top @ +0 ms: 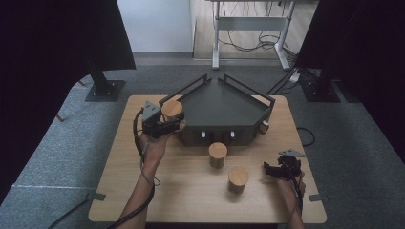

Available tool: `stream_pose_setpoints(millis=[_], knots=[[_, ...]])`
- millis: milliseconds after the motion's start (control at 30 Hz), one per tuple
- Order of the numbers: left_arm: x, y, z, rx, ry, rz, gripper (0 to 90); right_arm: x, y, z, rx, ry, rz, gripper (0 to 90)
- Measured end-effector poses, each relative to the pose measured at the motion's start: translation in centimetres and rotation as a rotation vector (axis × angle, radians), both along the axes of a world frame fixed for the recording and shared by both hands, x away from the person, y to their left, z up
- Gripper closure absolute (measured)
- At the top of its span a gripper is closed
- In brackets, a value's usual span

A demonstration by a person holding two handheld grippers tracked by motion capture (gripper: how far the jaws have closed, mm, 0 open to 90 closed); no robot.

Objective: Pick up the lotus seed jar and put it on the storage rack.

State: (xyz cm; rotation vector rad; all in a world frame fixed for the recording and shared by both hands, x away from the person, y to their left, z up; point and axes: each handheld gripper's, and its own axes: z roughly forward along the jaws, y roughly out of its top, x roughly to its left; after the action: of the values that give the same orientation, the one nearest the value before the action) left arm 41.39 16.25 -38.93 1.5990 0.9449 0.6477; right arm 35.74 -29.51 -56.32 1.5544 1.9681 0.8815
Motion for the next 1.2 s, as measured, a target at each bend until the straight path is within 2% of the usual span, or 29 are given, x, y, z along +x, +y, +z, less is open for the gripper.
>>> stream_pose_setpoints(millis=[567,1200], knots=[[2.3,-1.0,0.7,-0.024,0.003,0.005,25.9,0.0,0.0,0.0,0.0,0.0,0.002,8.1],[4.5,-2.7,0.4,0.009,0.006,0.021,25.9,0.0,0.0,0.0,0.0,0.0,0.005,8.1]])
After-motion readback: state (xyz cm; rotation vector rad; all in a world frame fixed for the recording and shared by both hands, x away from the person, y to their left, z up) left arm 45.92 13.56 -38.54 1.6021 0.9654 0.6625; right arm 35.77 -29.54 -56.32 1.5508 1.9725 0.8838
